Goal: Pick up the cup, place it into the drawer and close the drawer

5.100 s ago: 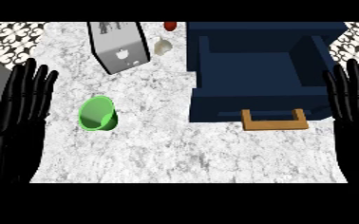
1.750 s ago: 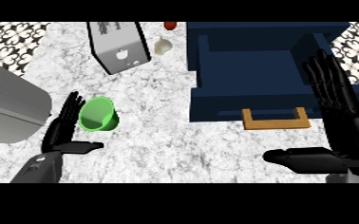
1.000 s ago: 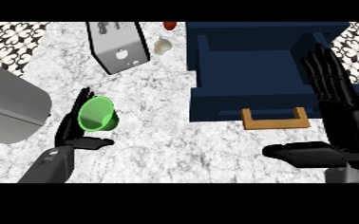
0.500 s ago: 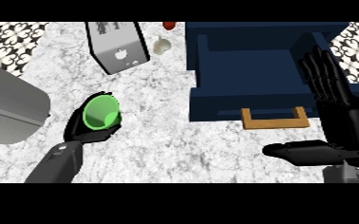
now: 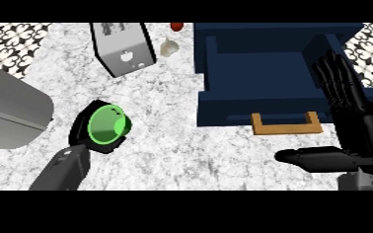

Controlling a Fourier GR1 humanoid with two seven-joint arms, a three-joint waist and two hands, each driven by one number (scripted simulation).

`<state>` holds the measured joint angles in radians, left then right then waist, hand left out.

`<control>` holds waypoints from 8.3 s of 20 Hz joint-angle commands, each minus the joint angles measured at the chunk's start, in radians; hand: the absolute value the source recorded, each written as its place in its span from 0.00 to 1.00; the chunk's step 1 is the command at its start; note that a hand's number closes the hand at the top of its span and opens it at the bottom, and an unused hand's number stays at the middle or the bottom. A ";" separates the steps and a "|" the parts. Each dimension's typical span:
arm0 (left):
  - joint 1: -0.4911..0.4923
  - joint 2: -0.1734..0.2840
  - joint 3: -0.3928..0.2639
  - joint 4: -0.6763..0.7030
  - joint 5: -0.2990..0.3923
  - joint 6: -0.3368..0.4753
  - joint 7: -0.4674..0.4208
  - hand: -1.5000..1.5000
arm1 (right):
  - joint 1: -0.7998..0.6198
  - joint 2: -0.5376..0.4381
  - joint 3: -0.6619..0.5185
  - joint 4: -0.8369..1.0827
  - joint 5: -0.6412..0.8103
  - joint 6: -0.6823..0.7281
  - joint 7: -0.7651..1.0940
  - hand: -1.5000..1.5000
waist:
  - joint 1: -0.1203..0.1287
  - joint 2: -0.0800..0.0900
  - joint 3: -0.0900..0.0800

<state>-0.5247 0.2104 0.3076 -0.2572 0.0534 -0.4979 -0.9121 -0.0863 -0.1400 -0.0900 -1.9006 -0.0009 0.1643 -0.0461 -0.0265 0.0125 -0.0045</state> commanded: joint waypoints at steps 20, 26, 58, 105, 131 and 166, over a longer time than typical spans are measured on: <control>-0.052 -0.046 0.015 -0.345 0.111 0.065 -0.038 1.00 | 0.037 -0.028 -0.045 -0.040 -0.016 0.012 0.027 0.00 | 0.030 -0.019 0.005; -0.118 -0.156 -0.074 -0.624 0.103 0.255 0.201 1.00 | 0.058 -0.028 -0.058 -0.050 -0.016 0.010 0.027 0.00 | 0.041 -0.025 0.006; -0.765 -0.210 -0.566 -0.301 0.418 0.873 0.601 1.00 | 0.019 -0.040 -0.072 -0.034 -0.065 0.064 0.031 0.00 | -0.034 -0.004 0.005; -0.666 -0.073 -0.835 -0.493 0.620 1.011 0.632 0.00 | 0.113 -0.159 0.012 -0.149 0.075 0.244 0.029 1.00 | 0.036 -0.020 0.004; -0.051 0.336 -0.657 -1.096 0.659 0.820 0.687 0.00 | -0.331 -0.101 0.332 0.669 0.908 -0.125 -0.129 1.00 | 0.063 -0.009 0.005; 0.097 0.327 -0.581 -1.098 0.664 0.580 0.609 0.00 | -0.918 -0.220 -0.026 1.619 0.768 -0.190 -0.449 1.00 | 0.145 0.045 0.008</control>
<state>-0.4241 0.5501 -0.2696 -1.3682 0.7216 0.0937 -0.2912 -0.8839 -0.2608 -0.0560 -0.3279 0.7788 0.0159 -0.6188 0.0960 0.0149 -0.0044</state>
